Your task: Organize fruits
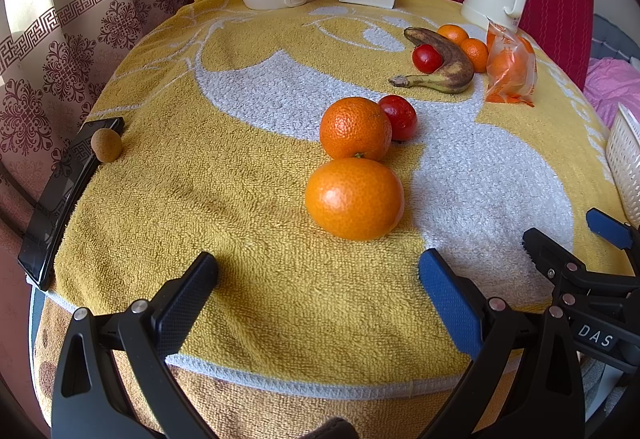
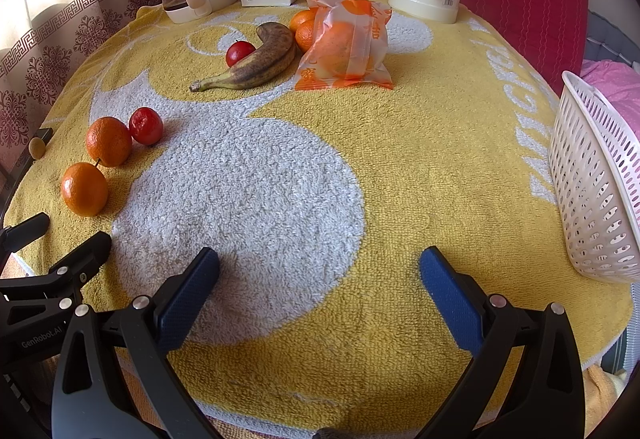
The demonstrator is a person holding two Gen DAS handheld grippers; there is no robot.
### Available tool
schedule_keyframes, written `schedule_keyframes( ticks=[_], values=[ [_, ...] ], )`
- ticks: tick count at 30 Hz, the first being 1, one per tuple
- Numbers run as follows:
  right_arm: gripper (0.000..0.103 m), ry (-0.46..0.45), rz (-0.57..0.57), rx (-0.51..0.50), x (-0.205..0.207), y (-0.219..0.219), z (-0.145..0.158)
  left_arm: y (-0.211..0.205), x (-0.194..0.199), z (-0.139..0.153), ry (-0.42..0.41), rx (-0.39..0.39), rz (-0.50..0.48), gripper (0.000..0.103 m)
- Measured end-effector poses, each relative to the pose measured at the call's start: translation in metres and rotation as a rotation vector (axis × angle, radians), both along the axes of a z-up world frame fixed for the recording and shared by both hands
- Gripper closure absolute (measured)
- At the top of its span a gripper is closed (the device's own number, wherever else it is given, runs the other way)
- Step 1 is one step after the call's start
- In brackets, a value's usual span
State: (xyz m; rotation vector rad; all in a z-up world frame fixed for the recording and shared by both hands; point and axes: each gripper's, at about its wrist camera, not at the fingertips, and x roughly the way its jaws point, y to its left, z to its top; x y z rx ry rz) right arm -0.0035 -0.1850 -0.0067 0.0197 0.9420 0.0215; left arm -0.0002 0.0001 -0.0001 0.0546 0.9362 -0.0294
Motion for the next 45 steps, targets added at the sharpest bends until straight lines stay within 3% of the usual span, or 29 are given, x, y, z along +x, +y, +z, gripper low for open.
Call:
schedule_keyframes(
  ticks=[10, 17, 20, 26, 30, 37, 45],
  values=[
    [0.002, 0.002, 0.002, 0.005, 0.001, -0.002, 0.001, 0.004, 0.001, 0.001, 0.001, -0.018, -0.008, 0.005],
    [0.002, 0.002, 0.002, 0.005, 0.0, -0.002, 0.0, 0.018, -0.005, 0.009, -0.033, -0.119, 0.002, 0.005],
    [0.002, 0.002, 0.002, 0.005, 0.0, -0.001, 0.0, 0.019, -0.002, 0.011, -0.02, -0.121, 0.009, 0.006],
    [0.002, 0.001, 0.002, 0.007, -0.001, 0.0, 0.0, 0.014, 0.01, 0.025, -0.05, -0.111, 0.013, 0.015],
    [0.002, -0.001, 0.003, 0.012, 0.0, -0.001, 0.001, 0.006, 0.022, 0.022, -0.039, -0.105, -0.01, 0.035],
    [0.002, -0.001, 0.003, 0.011, 0.0, -0.002, 0.0, 0.003, 0.024, 0.015, -0.034, -0.141, -0.052, 0.056],
    [0.002, -0.005, 0.005, 0.03, -0.001, -0.004, 0.001, 0.017, 0.013, 0.024, -0.071, -0.172, -0.066, 0.057]
  ],
)
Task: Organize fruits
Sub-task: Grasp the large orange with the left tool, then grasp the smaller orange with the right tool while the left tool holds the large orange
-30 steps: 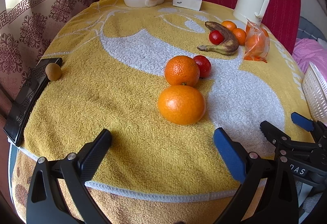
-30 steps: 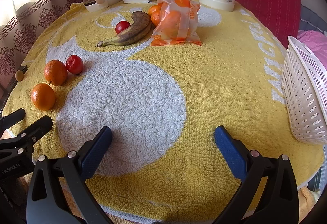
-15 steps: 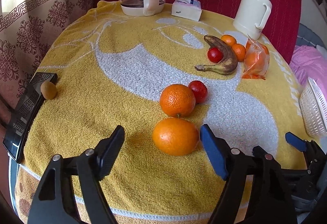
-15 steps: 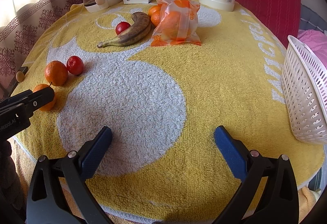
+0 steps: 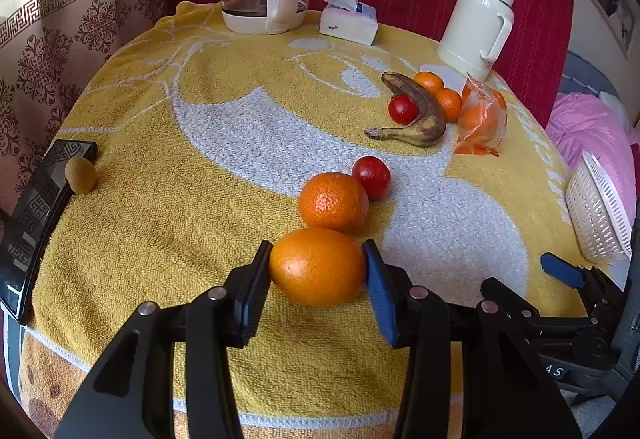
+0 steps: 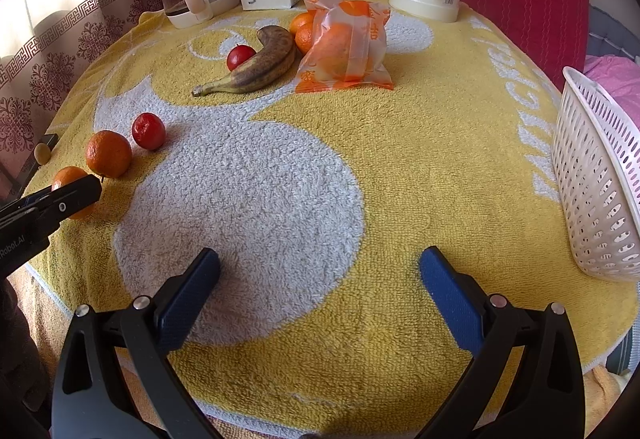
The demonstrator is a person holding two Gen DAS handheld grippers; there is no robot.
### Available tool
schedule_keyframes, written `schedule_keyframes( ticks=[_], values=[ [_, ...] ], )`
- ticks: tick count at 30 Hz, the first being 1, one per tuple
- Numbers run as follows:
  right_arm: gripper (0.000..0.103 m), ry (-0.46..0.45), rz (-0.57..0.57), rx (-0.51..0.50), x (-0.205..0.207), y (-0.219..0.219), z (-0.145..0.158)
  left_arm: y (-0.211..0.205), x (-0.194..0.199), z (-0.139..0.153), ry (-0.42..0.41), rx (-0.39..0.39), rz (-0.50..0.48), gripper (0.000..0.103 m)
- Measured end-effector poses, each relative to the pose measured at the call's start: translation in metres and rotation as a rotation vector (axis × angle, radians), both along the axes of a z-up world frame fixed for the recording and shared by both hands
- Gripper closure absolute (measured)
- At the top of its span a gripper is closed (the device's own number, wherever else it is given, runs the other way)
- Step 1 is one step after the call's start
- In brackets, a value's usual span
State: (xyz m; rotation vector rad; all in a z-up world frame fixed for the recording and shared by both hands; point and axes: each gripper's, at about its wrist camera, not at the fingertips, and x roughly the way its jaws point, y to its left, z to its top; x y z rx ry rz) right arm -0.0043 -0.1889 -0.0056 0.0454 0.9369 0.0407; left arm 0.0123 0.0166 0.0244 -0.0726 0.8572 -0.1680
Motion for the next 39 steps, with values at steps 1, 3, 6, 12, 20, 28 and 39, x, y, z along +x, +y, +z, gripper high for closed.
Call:
schedule_keyframes(
  ticks=[1, 3, 6, 12, 20, 28, 39],
  values=[
    [0.002, 0.002, 0.001, -0.005, 0.0, 0.0, 0.0, 0.002, -0.002, 0.002, -0.01, 0.006, 0.001, 0.057],
    [0.002, 0.007, 0.002, -0.02, 0.001, 0.003, 0.001, 0.009, -0.007, 0.006, -0.022, 0.011, 0.003, 0.057],
    [0.002, -0.007, 0.013, -0.007, 0.004, 0.007, 0.008, 0.021, -0.011, 0.01, -0.035, 0.015, 0.015, 0.057],
    [0.004, -0.096, 0.171, 0.098, 0.01, 0.048, 0.039, 0.046, -0.016, 0.022, -0.089, 0.049, 0.097, 0.057],
    [0.041, -0.018, 0.349, 0.182, 0.044, 0.108, 0.029, 0.073, -0.017, 0.032, -0.116, 0.065, 0.181, 0.057],
    [0.056, -0.005, 0.421, 0.199, 0.055, 0.135, 0.026, 0.078, -0.01, 0.026, -0.086, 0.061, 0.195, 0.057],
    [0.061, 0.0, 0.426, 0.226, 0.057, 0.135, 0.022, 0.078, -0.007, 0.022, -0.072, 0.068, 0.204, 0.057]
  ],
)
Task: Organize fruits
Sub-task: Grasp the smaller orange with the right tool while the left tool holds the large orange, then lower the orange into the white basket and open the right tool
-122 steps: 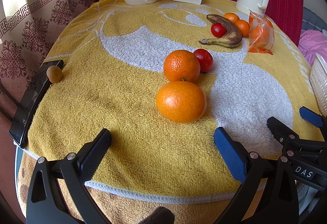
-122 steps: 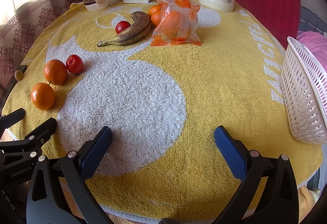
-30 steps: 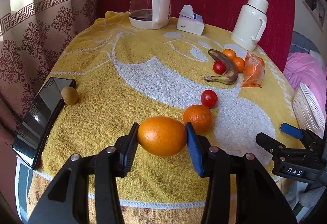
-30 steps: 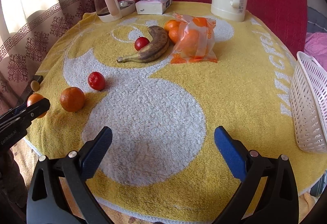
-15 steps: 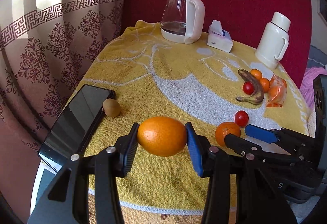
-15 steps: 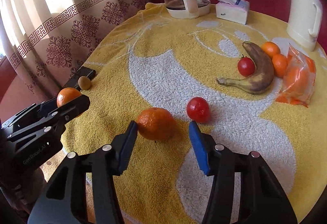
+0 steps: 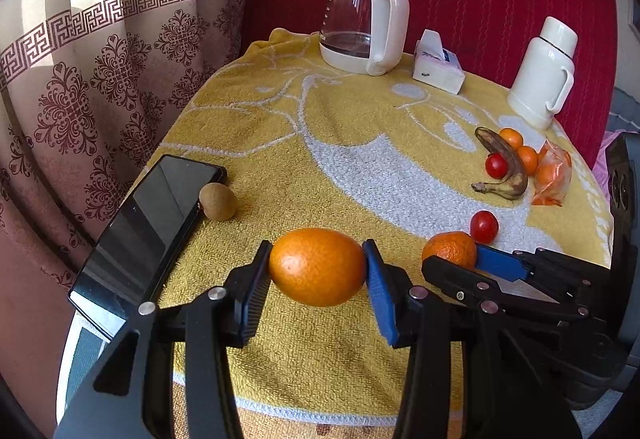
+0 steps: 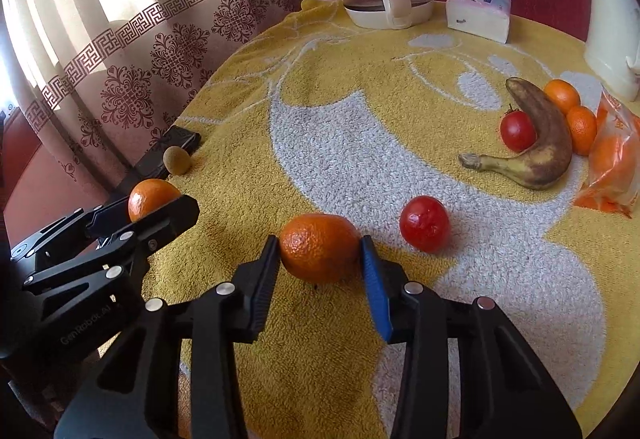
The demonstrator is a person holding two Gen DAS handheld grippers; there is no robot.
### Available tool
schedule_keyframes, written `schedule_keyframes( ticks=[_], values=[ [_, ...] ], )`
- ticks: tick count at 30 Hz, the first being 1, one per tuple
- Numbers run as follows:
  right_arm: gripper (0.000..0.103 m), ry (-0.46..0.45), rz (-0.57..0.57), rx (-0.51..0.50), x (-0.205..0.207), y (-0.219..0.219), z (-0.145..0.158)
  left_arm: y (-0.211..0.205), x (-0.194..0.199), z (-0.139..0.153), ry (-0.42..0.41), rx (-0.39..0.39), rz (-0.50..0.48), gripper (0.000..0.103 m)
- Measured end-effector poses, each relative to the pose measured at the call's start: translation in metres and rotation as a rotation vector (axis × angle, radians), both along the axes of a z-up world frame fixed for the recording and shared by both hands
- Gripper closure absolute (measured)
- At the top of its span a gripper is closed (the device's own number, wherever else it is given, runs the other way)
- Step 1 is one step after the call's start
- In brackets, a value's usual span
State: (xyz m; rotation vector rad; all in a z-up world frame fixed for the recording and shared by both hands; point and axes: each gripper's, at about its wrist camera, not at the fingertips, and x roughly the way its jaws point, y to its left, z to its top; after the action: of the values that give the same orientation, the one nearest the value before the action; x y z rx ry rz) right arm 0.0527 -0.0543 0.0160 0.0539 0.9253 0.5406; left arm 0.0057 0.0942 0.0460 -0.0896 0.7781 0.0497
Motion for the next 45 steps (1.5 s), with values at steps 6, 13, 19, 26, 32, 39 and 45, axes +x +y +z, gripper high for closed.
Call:
schedule_keyframes(
  ticks=[6, 13, 19, 26, 32, 39, 45],
  values=[
    [0.061, -0.035, -0.049, 0.053, -0.016, -0.026, 0.018, -0.005, -0.002, 0.003, -0.003, -0.004, -0.005, 0.057],
    [0.061, -0.071, -0.18, 0.099, -0.04, -0.083, 0.035, -0.027, -0.006, 0.01, -0.013, -0.004, -0.049, 0.057],
    [0.061, -0.117, -0.319, 0.11, -0.065, -0.143, 0.049, -0.054, -0.008, 0.017, -0.03, 0.009, -0.104, 0.057],
    [0.061, -0.199, -0.504, 0.079, -0.098, -0.219, 0.067, -0.09, -0.009, 0.026, -0.048, 0.026, -0.169, 0.057],
    [0.061, -0.228, -0.652, 0.016, -0.121, -0.28, 0.067, -0.12, -0.009, 0.03, -0.051, 0.036, -0.221, 0.057],
    [0.061, -0.204, -0.769, -0.009, -0.135, -0.328, 0.055, -0.15, -0.007, 0.032, -0.047, 0.053, -0.266, 0.057],
    [0.039, -0.185, -0.814, -0.008, -0.14, -0.35, 0.046, -0.17, -0.004, 0.034, -0.039, 0.054, -0.3, 0.057]
  ],
)
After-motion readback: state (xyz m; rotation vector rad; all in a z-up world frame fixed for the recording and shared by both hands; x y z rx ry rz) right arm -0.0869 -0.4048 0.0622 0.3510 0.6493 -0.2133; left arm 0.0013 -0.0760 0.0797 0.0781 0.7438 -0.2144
